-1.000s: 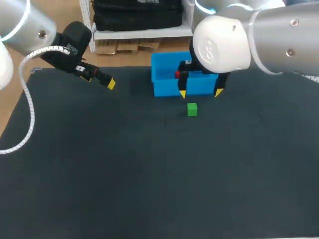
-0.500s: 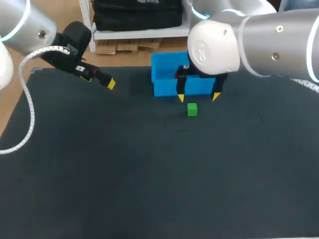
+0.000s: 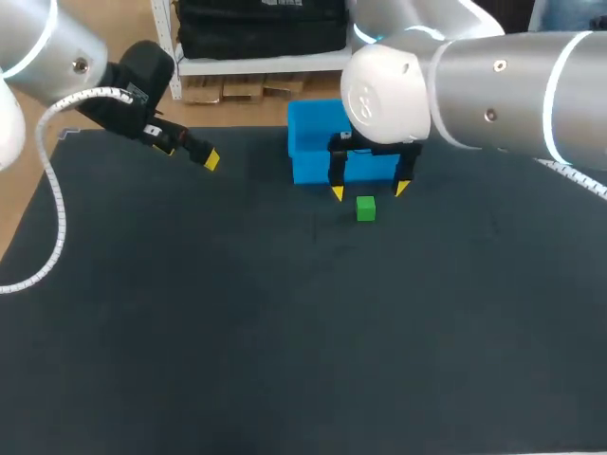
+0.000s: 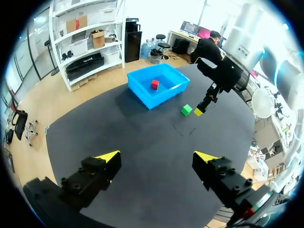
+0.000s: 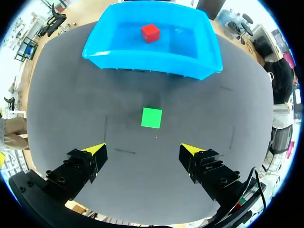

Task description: Use the left arm to pick the red cube and place it into the blue plastic box first, then use the right arm to grasp the green cube and put it into the same blue plastic box after the first action is fully finished.

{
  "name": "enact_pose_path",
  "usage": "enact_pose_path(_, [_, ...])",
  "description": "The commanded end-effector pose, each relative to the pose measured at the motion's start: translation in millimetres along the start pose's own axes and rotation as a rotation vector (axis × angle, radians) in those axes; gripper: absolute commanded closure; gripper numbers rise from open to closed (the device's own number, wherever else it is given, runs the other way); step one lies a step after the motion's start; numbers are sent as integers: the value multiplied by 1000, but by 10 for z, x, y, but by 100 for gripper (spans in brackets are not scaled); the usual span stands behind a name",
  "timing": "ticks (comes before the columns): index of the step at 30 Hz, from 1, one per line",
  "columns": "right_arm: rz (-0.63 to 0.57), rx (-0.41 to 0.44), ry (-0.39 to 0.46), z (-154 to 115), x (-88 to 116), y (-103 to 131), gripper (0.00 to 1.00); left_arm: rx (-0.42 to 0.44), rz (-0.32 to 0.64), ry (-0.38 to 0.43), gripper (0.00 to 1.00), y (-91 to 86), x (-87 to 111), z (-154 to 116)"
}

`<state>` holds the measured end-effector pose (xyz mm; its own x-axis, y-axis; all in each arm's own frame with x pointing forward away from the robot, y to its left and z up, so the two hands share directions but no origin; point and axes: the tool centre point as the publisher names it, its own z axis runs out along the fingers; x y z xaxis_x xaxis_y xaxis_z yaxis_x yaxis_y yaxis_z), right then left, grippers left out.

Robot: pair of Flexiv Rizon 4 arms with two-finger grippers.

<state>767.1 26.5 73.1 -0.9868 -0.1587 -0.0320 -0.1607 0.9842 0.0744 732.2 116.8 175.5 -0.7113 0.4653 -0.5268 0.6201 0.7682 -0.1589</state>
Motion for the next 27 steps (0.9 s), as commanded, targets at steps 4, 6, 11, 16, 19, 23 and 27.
enact_pose_path(4, [-5, 2, 30, 112, -123, 14, 0, 1, 0, -3, 0, 1, 7, -1])
enact_pose_path(6, [-9, 0, 33, 134, -129, 18, 0, 1, 0, -3, 0, 1, 7, -1])
enact_pose_path(11, [-16, -4, 38, 184, -145, 35, 0, 1, 0, -3, 0, 1, 7, -1])
enact_pose_path(16, [-17, -6, 43, 249, -166, 24, 0, 1, 0, -3, 0, 1, 7, -1])
enact_pose_path(19, [-17, -9, 45, 282, -170, 16, 0, 1, 0, -3, 0, 1, 7, -1])
enact_pose_path(23, [-15, -10, 49, 330, -152, 1, 0, 1, 0, -3, 0, 1, 7, -1])
enact_pose_path(27, [-9, -8, 54, 369, -135, -9, 0, 1, 0, -3, 0, 1, 7, -1])
